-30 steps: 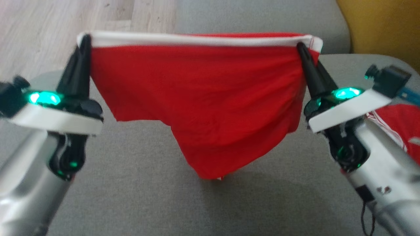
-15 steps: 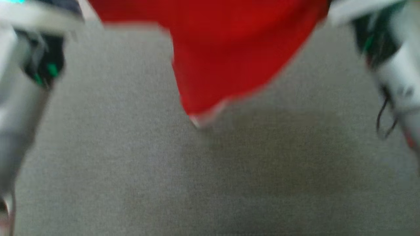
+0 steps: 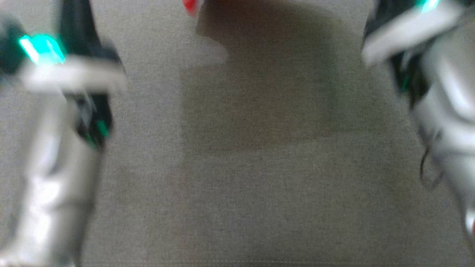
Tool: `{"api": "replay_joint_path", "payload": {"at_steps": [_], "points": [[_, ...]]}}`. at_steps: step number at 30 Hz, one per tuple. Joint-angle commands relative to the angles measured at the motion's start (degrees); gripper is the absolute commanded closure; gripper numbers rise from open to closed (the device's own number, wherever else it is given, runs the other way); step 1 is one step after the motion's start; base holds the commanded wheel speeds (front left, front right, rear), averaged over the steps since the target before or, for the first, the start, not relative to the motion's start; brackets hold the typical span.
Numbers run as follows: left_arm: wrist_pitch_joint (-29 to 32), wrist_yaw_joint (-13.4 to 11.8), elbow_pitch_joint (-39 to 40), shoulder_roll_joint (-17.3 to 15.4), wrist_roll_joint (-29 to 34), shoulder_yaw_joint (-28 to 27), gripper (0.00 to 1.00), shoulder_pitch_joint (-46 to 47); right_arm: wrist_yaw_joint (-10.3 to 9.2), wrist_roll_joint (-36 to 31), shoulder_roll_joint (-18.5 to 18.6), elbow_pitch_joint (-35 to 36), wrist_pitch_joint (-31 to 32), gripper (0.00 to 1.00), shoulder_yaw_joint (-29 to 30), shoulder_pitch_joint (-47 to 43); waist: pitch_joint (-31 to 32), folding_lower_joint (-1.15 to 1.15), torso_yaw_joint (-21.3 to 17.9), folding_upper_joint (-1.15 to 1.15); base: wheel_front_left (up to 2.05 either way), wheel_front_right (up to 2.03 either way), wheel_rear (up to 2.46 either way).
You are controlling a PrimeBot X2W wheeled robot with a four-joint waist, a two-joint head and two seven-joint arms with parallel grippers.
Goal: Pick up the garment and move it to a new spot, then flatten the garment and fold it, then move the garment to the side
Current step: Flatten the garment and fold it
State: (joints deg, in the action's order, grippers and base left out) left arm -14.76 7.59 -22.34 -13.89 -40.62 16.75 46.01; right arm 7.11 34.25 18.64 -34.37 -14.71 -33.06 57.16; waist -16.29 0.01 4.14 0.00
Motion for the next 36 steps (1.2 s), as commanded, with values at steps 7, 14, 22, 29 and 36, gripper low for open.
{"api": "replay_joint_path", "payload": {"at_steps": [7,14,22,29,36], "points": [[-0.23,-0.11,1.55,3.83,-1.75,-5.04,1.0,-20.19,0.37,2.68,-0.84,2.98,-0.29,1.0,1.28,-21.6,3.34,-0.01,0.01,0.0,0.0,0.0,0.0],[-0.23,-0.11,2.05,8.02,-0.7,-7.58,1.0,-34.97,0.37,4.27,-3.49,6.77,-0.29,1.0,2.84,-37.03,10.29,-0.01,0.3,0.0,0.0,0.0,0.0],[-0.23,-0.1,2.63,8.76,0.83,-8.17,1.0,-46.74,0.37,6.06,-4.24,10.44,-0.29,1.0,1.82,-49.5,16.84,-0.01,0.84,0.0,0.0,0.0,0.0],[-0.24,-0.1,5.82,6.87,1.12,-7.35,1.0,-47.89,0.37,8.87,-4.11,12.45,-0.29,1.0,1.26,-53.6,17.16,-0.01,-0.09,0.0,0.0,0.0,0.0],[-0.07,-0.1,4.31,0.79,-3.74,2.85,1.0,-32.9,0.37,16.41,-6.91,11.88,-0.29,1.0,-0.77,-48.63,13.76,-0.01,-2.15,0.0,0.0,0.0,0.0]]}}
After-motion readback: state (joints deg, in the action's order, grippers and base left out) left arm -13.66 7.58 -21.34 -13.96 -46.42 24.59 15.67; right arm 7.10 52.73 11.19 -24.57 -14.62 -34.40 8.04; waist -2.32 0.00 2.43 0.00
